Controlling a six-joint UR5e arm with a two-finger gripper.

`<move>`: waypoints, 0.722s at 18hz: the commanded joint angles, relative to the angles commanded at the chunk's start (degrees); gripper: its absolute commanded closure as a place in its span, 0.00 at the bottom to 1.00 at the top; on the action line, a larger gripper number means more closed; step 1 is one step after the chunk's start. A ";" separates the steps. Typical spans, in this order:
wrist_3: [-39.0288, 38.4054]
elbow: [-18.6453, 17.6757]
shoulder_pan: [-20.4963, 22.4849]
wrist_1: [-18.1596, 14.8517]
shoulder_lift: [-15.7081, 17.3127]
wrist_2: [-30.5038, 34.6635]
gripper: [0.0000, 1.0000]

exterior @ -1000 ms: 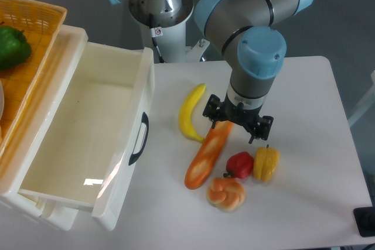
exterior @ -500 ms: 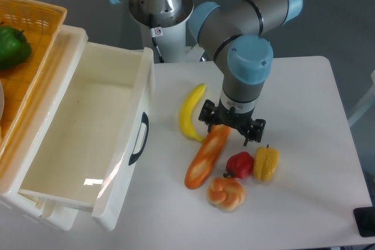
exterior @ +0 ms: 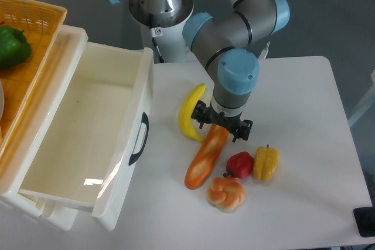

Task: Pick up the long bread
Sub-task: 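Lower the open gripper onto the middle of the long bread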

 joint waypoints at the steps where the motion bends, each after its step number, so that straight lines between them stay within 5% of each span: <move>1: 0.09 -0.18 0.00 0.00 -0.18 0.17 0.00; 13: 1.85 -0.26 -0.44 0.87 -4.39 5.10 0.00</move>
